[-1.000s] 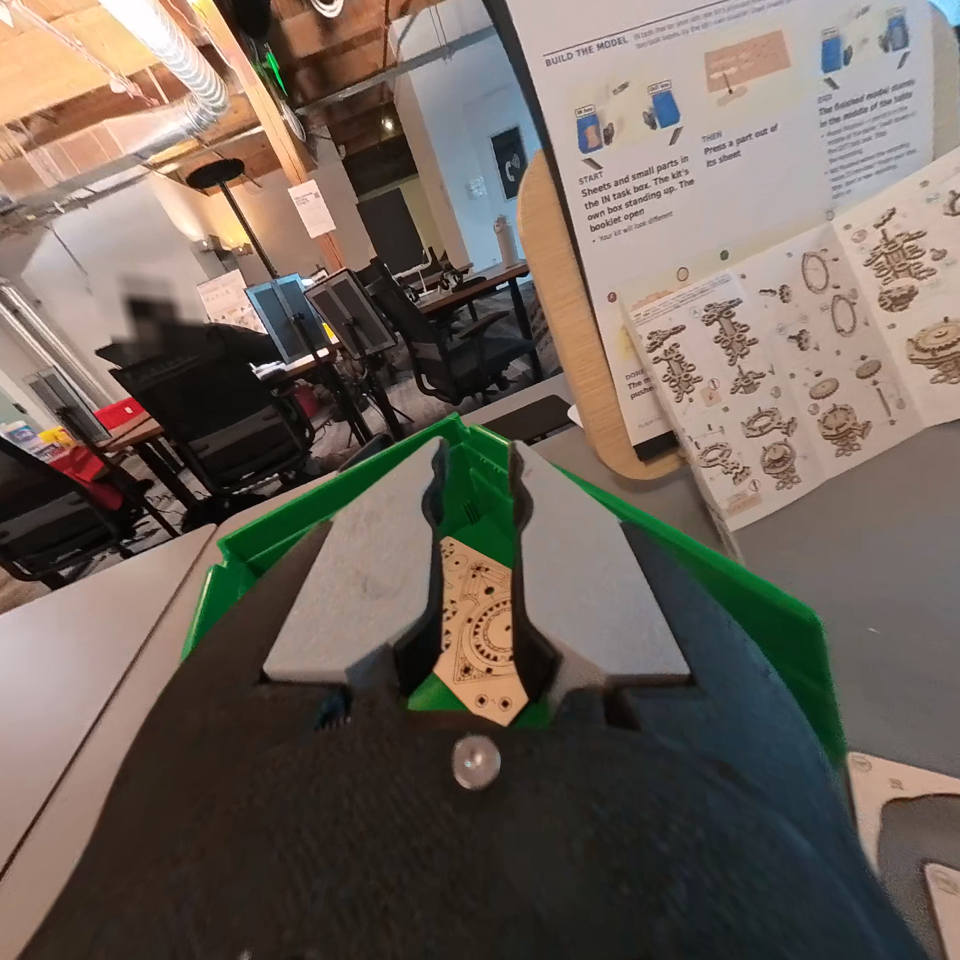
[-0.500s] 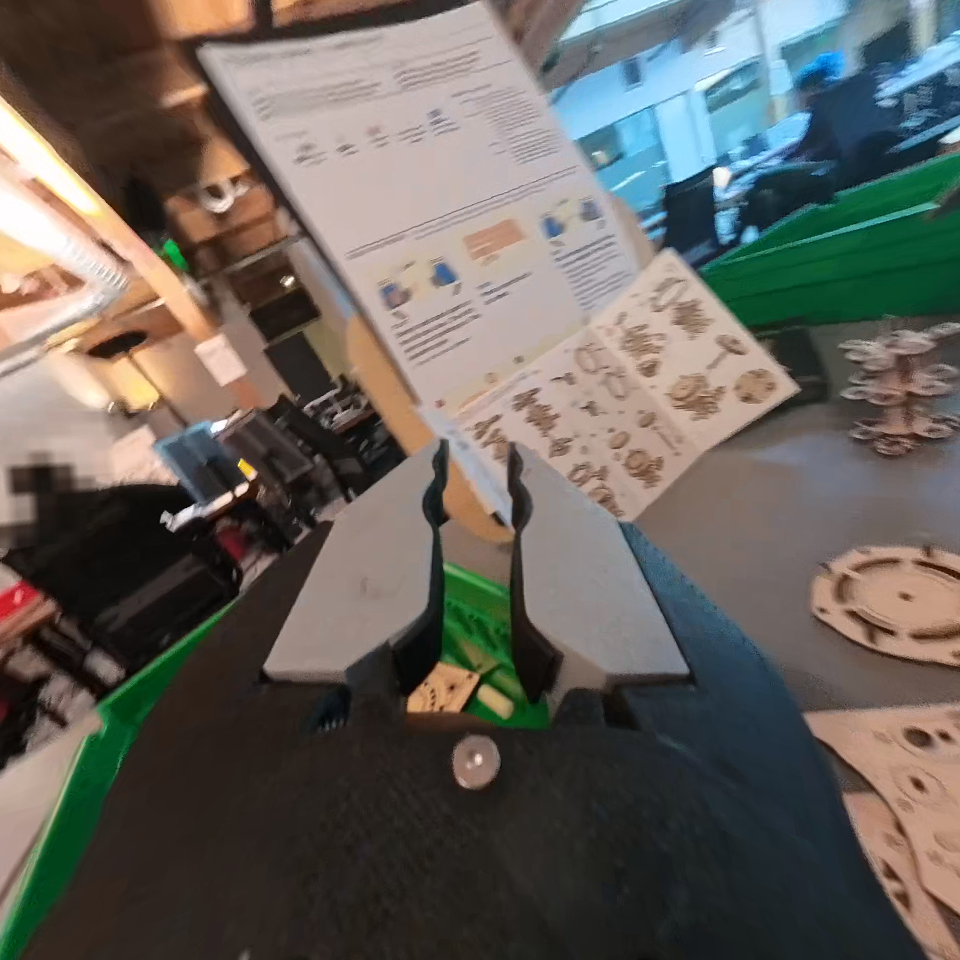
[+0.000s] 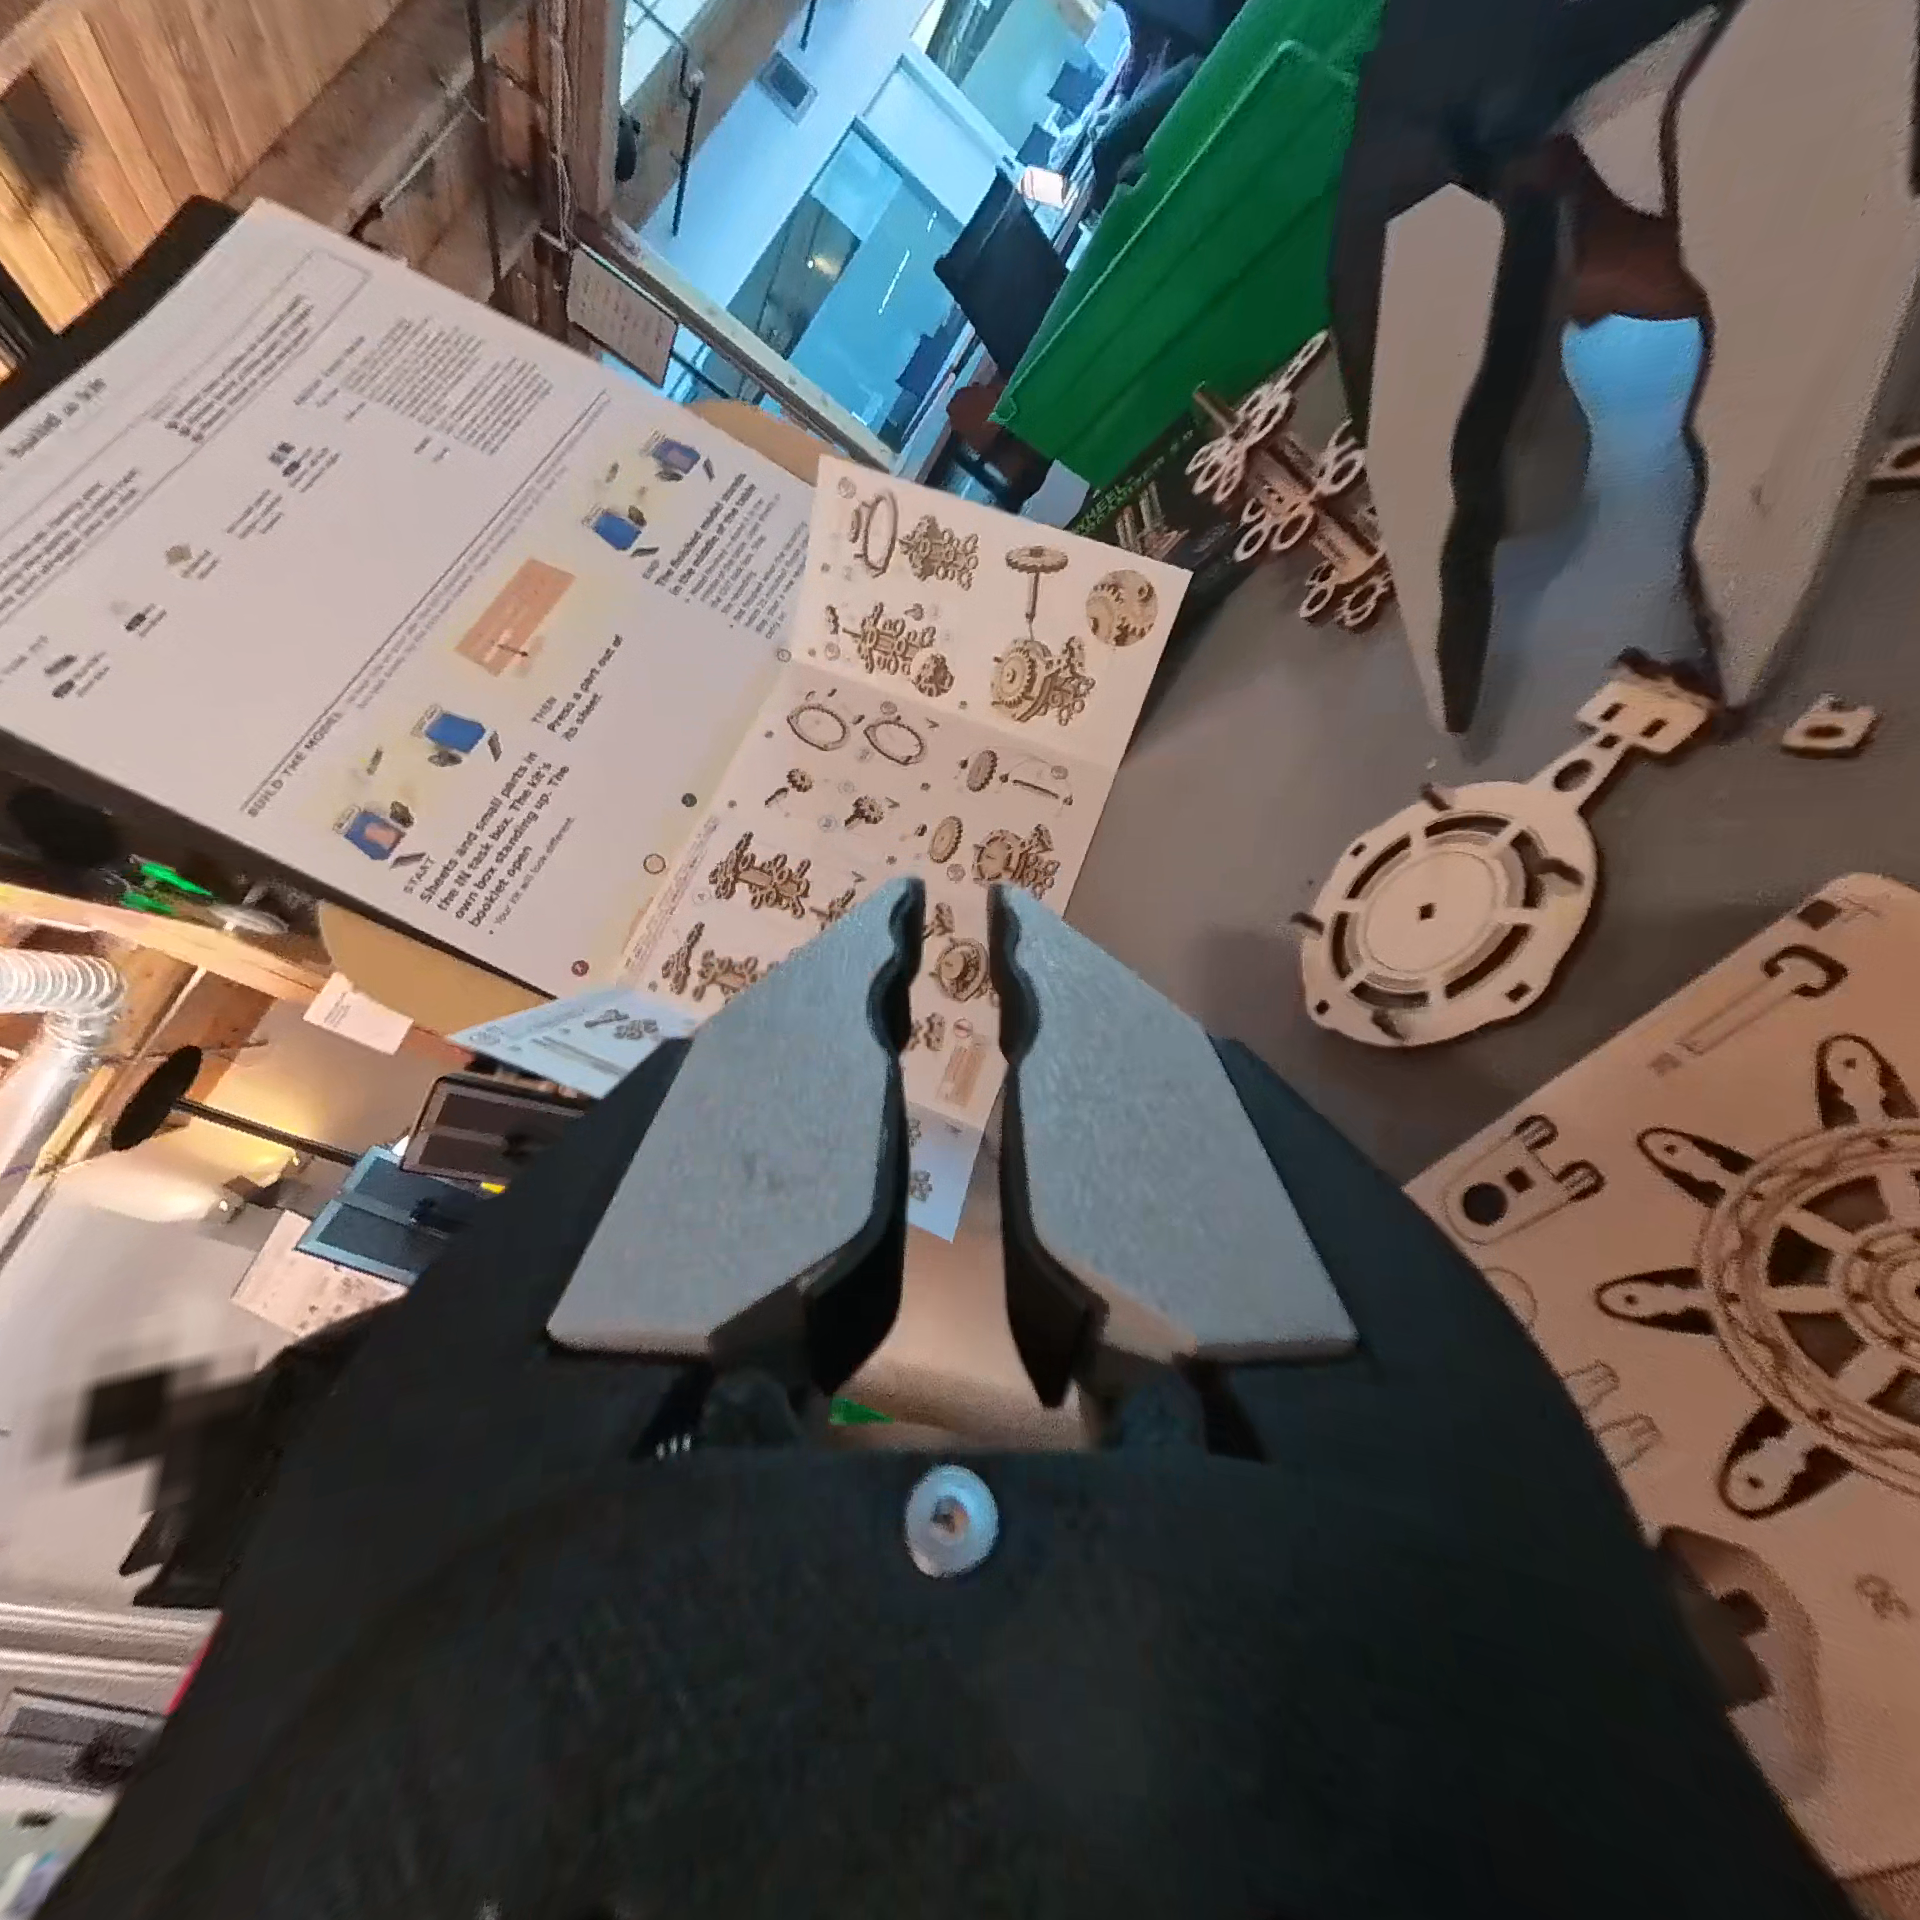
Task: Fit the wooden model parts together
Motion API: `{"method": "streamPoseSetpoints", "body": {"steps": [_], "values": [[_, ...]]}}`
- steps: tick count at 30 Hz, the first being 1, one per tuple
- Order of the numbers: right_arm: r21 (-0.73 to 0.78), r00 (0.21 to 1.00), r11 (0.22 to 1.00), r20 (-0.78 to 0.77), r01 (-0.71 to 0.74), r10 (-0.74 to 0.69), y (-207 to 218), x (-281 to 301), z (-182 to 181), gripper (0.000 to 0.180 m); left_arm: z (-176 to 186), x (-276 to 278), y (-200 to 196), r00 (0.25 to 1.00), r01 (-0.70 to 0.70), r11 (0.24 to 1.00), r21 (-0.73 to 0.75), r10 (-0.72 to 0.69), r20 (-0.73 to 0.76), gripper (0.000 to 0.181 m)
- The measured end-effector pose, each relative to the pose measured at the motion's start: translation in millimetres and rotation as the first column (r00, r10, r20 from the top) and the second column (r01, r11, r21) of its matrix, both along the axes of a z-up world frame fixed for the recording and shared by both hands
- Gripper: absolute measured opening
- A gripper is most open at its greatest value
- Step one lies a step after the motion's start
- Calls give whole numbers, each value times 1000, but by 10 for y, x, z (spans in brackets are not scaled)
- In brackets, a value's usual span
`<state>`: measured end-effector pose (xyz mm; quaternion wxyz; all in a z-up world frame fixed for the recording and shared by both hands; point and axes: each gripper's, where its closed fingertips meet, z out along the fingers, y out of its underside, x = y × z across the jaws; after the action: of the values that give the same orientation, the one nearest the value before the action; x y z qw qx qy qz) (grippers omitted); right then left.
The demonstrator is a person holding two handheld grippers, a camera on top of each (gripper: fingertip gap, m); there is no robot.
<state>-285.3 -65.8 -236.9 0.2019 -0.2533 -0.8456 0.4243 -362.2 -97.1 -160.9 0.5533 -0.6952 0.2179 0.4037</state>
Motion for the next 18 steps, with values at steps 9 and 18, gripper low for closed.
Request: {"method": "streamPoseSetpoints", "body": {"steps": [9, 18], "values": [[-137, 998, 991, 69, 0, 9, 58, -4, 91, 39, -6, -118, -46, 999, -35, 999, 10, 35, 36, 8], [-148, 994, 989, 99, -21, 36, 82, 43, 46, 38, -70, -147, -28, 998, -35, 999, -12, 35, 56, 8]]}}
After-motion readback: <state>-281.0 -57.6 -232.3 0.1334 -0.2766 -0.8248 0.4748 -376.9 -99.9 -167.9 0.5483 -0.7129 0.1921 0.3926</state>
